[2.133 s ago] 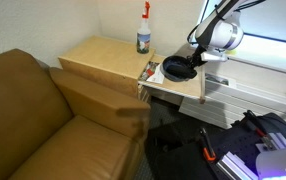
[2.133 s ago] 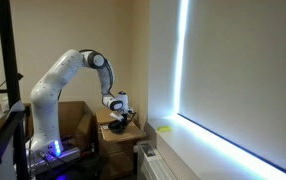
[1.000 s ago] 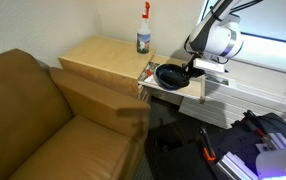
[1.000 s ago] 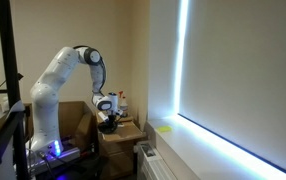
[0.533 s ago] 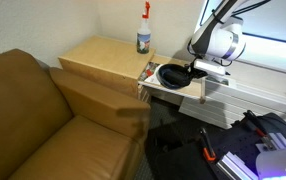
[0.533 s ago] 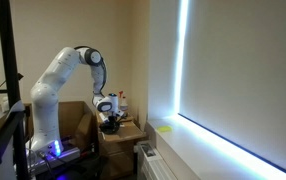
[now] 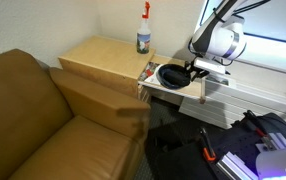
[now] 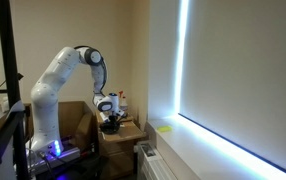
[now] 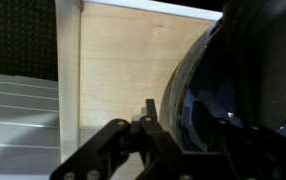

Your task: Remove the bowl from the window sill, put it in the top drawer, use the yellow sponge to wipe the window sill, and then remove the black sponge from the bowl and put it on the window sill

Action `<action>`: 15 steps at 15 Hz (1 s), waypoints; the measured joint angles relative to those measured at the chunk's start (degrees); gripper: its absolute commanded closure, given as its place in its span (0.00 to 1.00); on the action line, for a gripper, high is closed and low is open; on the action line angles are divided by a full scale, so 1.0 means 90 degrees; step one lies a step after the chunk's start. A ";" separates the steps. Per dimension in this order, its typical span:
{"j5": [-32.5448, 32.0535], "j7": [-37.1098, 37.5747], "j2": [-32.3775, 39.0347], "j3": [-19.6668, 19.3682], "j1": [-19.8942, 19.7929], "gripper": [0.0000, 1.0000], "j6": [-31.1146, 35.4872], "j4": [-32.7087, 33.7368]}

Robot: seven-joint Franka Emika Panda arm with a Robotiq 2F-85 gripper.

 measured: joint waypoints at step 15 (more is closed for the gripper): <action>-0.0072 -0.0235 -0.2442 0.0134 -0.0968 0.00 0.2295 -0.0957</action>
